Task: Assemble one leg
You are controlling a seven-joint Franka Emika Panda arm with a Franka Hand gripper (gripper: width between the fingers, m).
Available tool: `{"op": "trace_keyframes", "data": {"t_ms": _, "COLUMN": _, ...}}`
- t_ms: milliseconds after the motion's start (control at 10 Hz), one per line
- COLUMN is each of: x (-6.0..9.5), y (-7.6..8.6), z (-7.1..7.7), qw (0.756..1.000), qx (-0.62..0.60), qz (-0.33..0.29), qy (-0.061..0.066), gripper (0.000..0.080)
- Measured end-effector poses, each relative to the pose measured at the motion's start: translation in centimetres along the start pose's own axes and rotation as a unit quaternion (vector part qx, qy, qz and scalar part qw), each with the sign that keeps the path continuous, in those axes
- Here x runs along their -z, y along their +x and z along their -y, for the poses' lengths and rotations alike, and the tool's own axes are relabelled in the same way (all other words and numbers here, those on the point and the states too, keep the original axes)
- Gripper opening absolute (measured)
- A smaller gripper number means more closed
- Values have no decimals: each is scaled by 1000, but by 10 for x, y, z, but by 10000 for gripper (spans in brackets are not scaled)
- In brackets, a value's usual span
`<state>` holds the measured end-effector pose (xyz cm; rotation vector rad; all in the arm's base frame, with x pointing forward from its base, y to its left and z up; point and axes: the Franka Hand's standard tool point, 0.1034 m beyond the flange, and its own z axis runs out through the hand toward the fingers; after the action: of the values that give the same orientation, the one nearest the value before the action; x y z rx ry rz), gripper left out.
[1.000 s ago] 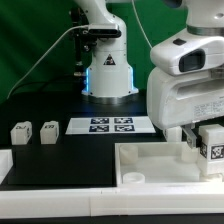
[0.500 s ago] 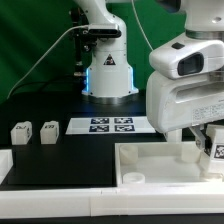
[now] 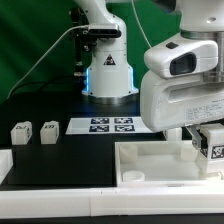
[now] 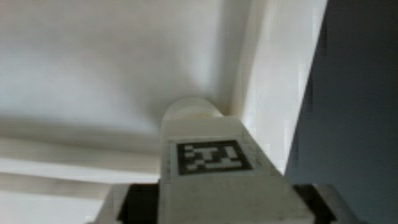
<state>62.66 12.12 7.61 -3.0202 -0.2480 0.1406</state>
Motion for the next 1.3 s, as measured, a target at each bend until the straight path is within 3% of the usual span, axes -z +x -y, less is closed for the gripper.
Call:
{"op": "trace_keyframes", "data": {"t_ms": 300, "x": 0, "y": 2, "z": 0, "qw": 978, "qx": -206, "qz": -22, "qy": 9, "gripper": 301}}
{"op": "trace_keyframes", "data": {"t_ms": 600, "x": -2, "y": -3, "z": 2, "qw": 916, "qx": -397, "qz": -47, "qy": 29, "gripper": 301}}
{"op": "trace_keyframes", "data": {"t_ms": 800, "x": -3, "y": -3, "z": 6, "qw": 853, "qx": -518, "qz": -38, "qy": 45, "gripper": 300}}
{"op": "trace_keyframes", "data": {"t_ms": 900, "x": -3, "y": -3, "z": 8, "qw": 844, "qx": -534, "qz": -36, "qy": 48, "gripper": 300}}
{"op": "trace_keyframes", "data": {"t_ms": 1100, "x": -5, "y": -2, "z": 9, "qw": 772, "qx": -632, "qz": -25, "qy": 65, "gripper": 297}}
{"op": "trace_keyframes", "data": {"t_ms": 1200, "x": -4, "y": 0, "z": 9, "qw": 716, "qx": -694, "qz": -20, "qy": 78, "gripper": 297}}
{"op": "trace_keyframes", "data": {"t_ms": 1300, "x": -6, "y": 3, "z": 10, "qw": 622, "qx": -775, "qz": -24, "qy": 105, "gripper": 297}}
